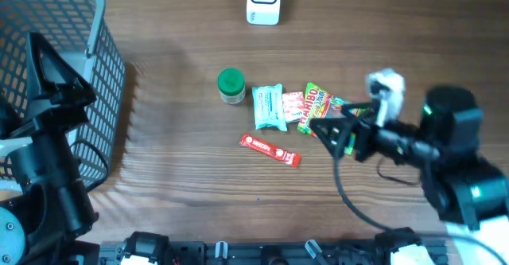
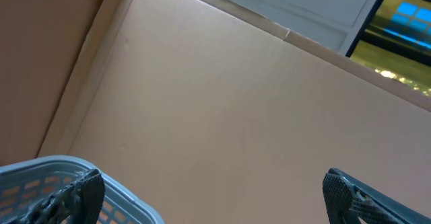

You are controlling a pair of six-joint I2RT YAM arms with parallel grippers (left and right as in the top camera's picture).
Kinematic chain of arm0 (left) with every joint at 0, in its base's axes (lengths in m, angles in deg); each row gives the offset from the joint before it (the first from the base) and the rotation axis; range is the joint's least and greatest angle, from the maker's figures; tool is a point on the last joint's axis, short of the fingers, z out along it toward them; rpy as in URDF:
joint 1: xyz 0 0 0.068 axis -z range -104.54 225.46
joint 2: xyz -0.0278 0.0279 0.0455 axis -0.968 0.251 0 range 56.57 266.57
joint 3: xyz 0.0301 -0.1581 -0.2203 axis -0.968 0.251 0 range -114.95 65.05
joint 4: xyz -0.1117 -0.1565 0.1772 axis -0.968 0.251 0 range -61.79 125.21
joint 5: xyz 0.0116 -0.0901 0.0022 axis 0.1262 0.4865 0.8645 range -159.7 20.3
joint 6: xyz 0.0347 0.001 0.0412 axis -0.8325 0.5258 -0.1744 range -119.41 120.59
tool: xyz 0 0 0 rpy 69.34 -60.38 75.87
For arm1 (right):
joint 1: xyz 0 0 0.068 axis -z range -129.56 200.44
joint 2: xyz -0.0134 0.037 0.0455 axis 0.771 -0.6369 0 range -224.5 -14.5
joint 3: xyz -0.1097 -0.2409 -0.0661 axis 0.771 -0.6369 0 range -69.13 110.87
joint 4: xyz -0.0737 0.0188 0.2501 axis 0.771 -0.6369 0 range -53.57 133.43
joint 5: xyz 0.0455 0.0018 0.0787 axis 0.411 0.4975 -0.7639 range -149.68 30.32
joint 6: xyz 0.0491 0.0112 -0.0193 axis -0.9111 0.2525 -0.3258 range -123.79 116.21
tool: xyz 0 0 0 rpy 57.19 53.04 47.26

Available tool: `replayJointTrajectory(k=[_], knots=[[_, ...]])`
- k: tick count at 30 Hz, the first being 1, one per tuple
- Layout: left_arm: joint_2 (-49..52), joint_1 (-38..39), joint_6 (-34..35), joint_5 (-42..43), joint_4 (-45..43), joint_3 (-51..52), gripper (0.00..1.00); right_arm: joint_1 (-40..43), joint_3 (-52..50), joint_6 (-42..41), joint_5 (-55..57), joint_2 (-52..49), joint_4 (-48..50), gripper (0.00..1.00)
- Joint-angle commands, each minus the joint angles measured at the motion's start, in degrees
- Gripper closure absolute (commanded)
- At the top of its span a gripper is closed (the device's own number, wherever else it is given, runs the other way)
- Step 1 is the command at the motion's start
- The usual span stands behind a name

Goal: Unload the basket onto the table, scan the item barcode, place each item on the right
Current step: 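Reach the right gripper to the green-lidded jar and grasp it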

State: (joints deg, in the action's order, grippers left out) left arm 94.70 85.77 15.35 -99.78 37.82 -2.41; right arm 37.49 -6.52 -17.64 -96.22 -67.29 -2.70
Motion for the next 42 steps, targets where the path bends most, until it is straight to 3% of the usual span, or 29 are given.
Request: replayJointTrajectory(k=[1,8,11,14,18,22,28,32,37,42], knots=[[-1.51,-0.48,0.68,0.48,-0.13,-0.37,0.00,-5.90,6.16,1.60,4.48,-10.54,0.31,0.01],[-5.70,-0.48,0.70,0.48,0.42,-0.33,0.00,-6.36,7.34,-4.92,0.13,-28.96,4.76,0.01],[-8.11,-0.48,0.70,0.48,0.76,-0.20,0.00,-8.87,12.94,-7.30,12.83,-34.49,-4.44,0.01],[-9.62,-0.48,0.70,0.48,0.76,0.07,0.00,-13.66,22.53,-1.11,24.09,-40.02,-12.61,0.01],[-11.04,-0.63,0.72,0.50,0.72,0.07,0.00,-18.01,33.55,3.56,27.71,-44.76,-15.06,0.00],[-16.04,-3.80,1.14,0.52,1.31,0.35,0.00,-19.37,37.13,7.80,28.20,-50.07,-15.32,0.00],[-26.38,-11.19,8.68,0.72,-0.11,5.68,0.00,-20.72,48.28,10.36,33.97,-63.43,-20.02,0.00],[-28.83,-16.33,11.26,1.16,-2.73,9.46,0.00,-22.99,52.46,11.13,35.32,-67.76,-14.86,0.00],[-28.87,-22.10,12.76,9.18,-3.41,11.43,0.00,-25.99,52.46,17.11,37.20,-70.38,-9.66,0.00],[-28.87,-25.62,13.18,11.89,-3.32,11.43,0.00,-27.54,52.46,21.11,37.22,-73.72,-5.42,0.00]])
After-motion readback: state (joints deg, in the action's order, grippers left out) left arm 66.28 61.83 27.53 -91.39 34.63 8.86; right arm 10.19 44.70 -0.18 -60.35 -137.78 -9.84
